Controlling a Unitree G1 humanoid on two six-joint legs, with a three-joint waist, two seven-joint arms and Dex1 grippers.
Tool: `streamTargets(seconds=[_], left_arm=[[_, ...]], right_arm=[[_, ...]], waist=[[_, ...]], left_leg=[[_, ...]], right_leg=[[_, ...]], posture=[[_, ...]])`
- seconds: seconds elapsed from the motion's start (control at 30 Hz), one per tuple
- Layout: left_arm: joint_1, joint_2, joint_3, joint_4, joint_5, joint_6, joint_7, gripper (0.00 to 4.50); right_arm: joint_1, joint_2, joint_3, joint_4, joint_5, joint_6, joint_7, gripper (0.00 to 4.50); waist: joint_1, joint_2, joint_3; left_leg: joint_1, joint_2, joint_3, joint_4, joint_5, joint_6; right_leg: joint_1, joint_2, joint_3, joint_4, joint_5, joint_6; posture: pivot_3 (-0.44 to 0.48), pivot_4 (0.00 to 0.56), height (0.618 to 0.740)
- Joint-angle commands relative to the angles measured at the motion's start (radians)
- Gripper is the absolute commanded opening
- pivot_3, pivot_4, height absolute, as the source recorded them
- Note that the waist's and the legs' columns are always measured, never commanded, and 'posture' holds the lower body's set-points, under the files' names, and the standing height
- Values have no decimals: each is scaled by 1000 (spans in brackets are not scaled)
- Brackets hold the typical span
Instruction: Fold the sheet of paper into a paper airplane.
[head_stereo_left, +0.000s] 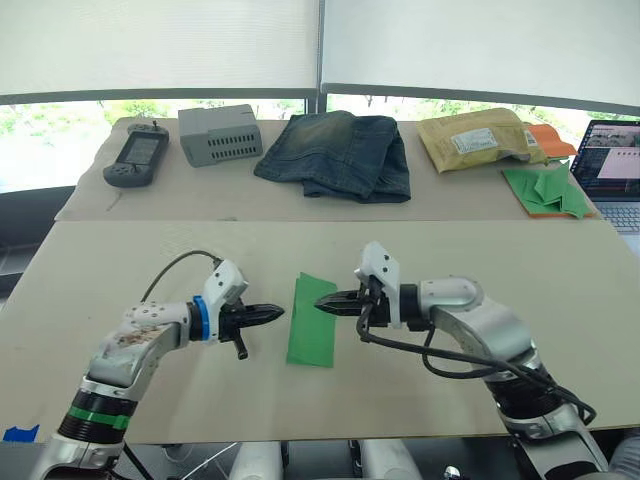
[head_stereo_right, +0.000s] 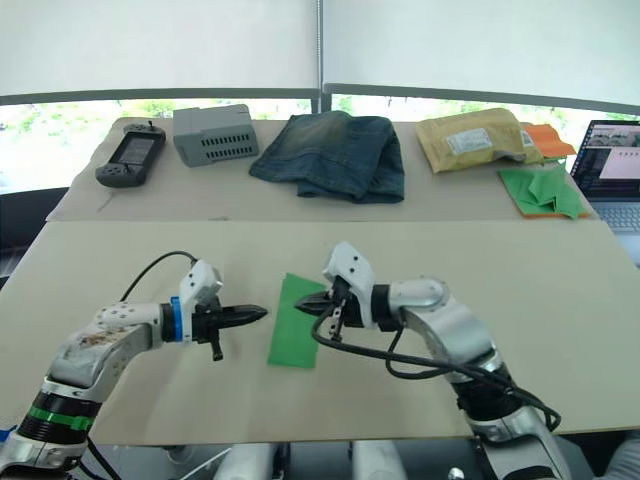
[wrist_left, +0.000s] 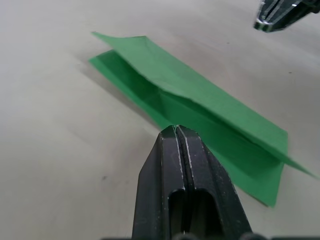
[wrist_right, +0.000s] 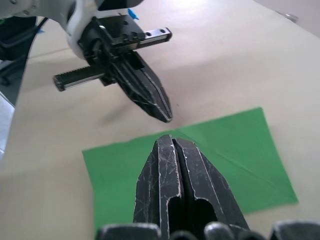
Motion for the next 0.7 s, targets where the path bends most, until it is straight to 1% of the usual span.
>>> streamTargets(seconds=[0.03,0.17,0.33,0.53,0.7], left_arm=[[-31,-22,-34,8,18,-35,-13,0],[-56,-56,-69,41,36,-53,-12,0],[-82,-138,-93,48,7,-64,-39,0],[-87,-193,-145,79,41,-75,-45,0],[-117,-236,-190,143,82,-79,-34,0]], right_arm=[[8,-20,-46,-54,24,26,-29,87],[11,-20,-67,-71,37,45,-57,87],[23,-15,-95,-91,57,73,-100,87],[17,-18,-131,-126,80,106,-150,87],[7,-60,-163,-179,80,127,-191,87]], waist=[[-1,0,0],[-6,0,0],[-6,0,0],[-7,0,0],[-6,0,0]], left_leg=[[0,0,0,0,0,0],[0,0,0,0,0,0],[0,0,0,0,0,0],[0,0,0,0,0,0],[0,-1,0,0,0,0]], right_leg=[[0,0,0,0,0,0],[0,2,0,1,0,1],[0,2,0,1,-1,2],[0,1,0,1,-1,2],[0,2,0,1,-2,3]], posture=[[0,150,728],[0,150,728],[0,150,728],[0,150,728],[0,150,728]])
